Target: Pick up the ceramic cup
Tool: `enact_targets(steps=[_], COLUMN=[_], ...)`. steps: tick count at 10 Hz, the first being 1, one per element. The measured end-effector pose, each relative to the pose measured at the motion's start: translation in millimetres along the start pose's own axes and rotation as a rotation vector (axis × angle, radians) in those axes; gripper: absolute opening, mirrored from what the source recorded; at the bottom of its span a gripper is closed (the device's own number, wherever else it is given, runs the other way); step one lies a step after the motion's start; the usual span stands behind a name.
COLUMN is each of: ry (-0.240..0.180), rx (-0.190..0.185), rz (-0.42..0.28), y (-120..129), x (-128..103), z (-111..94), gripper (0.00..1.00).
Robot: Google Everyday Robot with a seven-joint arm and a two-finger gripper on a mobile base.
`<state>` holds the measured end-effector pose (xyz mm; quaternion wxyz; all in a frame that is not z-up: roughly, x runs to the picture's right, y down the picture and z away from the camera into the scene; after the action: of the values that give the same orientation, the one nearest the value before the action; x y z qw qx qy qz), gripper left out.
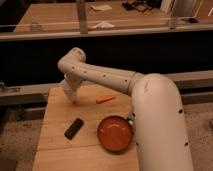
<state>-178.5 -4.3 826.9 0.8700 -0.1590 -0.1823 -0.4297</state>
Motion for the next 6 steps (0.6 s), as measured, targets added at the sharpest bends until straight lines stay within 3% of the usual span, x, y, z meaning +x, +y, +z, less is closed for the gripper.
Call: enact_targets(steps=[6], ry=[0.000], rx=[0.000], rz=[-0.001], y=[-0.3], x=[-0.4], z=[0.2], gripper=[0.01])
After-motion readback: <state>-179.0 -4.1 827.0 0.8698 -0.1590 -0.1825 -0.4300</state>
